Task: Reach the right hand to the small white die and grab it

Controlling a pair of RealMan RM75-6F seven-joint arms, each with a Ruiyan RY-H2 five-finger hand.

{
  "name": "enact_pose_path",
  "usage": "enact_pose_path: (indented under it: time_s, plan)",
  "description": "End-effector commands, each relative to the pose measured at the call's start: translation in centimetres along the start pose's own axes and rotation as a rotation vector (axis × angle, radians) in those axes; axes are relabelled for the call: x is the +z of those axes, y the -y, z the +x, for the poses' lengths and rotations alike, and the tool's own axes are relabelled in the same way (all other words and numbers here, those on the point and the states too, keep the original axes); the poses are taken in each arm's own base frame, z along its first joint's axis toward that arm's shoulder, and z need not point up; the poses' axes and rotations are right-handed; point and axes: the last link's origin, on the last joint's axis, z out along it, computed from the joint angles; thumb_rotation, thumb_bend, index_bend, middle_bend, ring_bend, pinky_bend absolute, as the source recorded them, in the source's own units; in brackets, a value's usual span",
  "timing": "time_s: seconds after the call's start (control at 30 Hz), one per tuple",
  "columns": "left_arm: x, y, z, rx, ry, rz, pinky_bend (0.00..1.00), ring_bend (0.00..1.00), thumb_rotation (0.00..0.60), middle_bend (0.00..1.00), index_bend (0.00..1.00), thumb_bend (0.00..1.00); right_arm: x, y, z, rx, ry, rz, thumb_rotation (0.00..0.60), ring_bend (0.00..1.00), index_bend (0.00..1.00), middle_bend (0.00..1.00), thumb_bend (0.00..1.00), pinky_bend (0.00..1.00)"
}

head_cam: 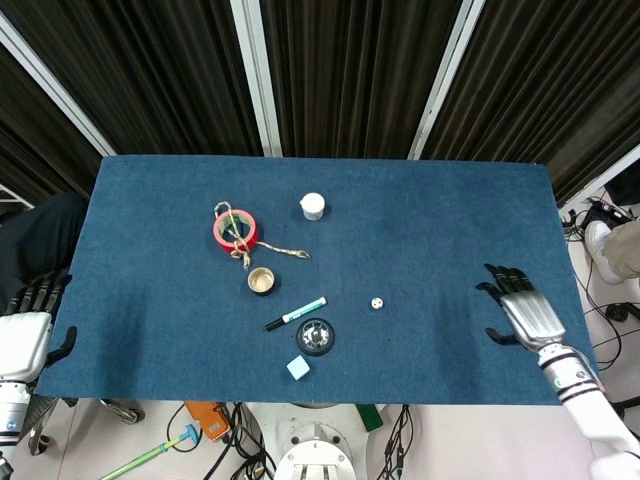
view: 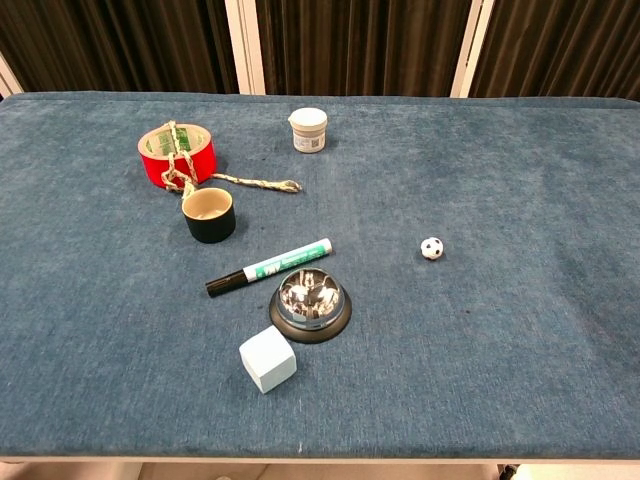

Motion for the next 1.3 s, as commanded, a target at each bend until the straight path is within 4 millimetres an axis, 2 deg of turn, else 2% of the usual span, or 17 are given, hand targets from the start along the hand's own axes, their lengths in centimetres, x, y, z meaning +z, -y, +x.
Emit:
enact_pose_path:
  time_s: [0.03,0.27,0.47,0.57,0.93,1.3]
  plan:
    - [0.0,0.1,0.0,-0.007,0.002,0.006,0.10,0.02,0.600,0.00,0.03,0.42,3.5,2.8,-0.3,0.023,0.032,0.095,0.600,0.05,0.33,0.03,0.37,0.08]
    - [0.1,0.1,-0.1,-0.010,0.016,0.008,0.09,0.02,0.600,0.00,0.03,0.42,8.2,6.9,-1.5,0.019,0.086,0.220,0.600,0.07,0.42,0.03,0.37,0.08]
    - [0.2,0.1,-0.1,-0.014,0.018,0.011,0.09,0.02,0.600,0.00,0.03,0.42,10.5,9.6,-2.2,0.018,0.105,0.290,0.600,0.07,0.44,0.03,0.37,0.08]
    - [0.2,0.1,-0.1,-0.015,0.019,0.010,0.09,0.02,0.600,0.00,0.03,0.42,11.5,10.4,-2.3,0.017,0.108,0.306,0.600,0.07,0.45,0.03,0.37,0.08]
    - [0.3,0.1,-0.1,-0.018,0.020,0.012,0.09,0.02,0.600,0.00,0.03,0.42,13.7,11.6,-2.9,0.021,0.134,0.312,0.600,0.07,0.48,0.03,0.38,0.08]
    - [0.3,0.1,-0.1,-0.023,0.020,0.012,0.09,0.02,0.600,0.00,0.03,0.42,14.3,11.8,-3.3,0.024,0.149,0.316,0.600,0.07,0.52,0.03,0.38,0.08]
